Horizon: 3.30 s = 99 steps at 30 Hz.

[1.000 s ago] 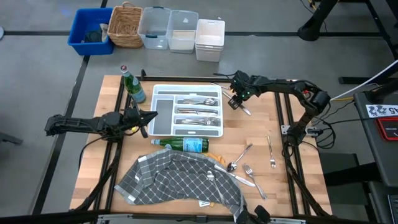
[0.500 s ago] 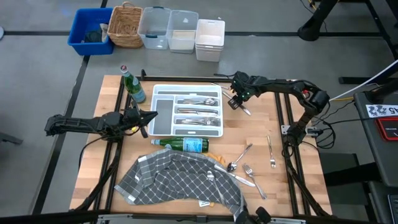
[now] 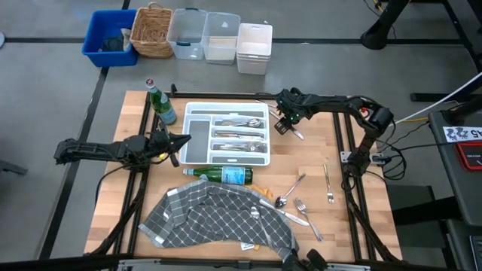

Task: Sort silverware
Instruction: Put the silver table knife into the silverware tray

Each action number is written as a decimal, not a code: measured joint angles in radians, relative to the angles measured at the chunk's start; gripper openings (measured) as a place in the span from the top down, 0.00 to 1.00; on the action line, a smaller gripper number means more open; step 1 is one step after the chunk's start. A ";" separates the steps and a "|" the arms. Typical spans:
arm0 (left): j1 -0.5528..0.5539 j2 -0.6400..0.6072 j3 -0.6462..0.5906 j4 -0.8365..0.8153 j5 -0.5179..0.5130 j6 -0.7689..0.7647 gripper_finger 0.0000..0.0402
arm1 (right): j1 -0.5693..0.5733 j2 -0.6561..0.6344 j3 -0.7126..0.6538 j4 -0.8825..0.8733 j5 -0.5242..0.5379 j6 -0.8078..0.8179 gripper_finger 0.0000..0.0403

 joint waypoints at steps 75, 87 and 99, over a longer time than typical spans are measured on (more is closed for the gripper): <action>0.000 0.000 0.000 0.000 0.000 0.000 0.95 | 0.000 -0.009 0.282 -0.229 0.102 -0.026 0.87; 0.000 0.000 0.000 0.000 0.000 0.000 0.95 | 0.119 -0.009 0.391 -0.100 -0.187 -0.081 0.87; 0.000 0.000 0.000 0.000 0.000 0.000 0.95 | 0.327 0.042 0.392 0.124 -0.185 -0.310 0.87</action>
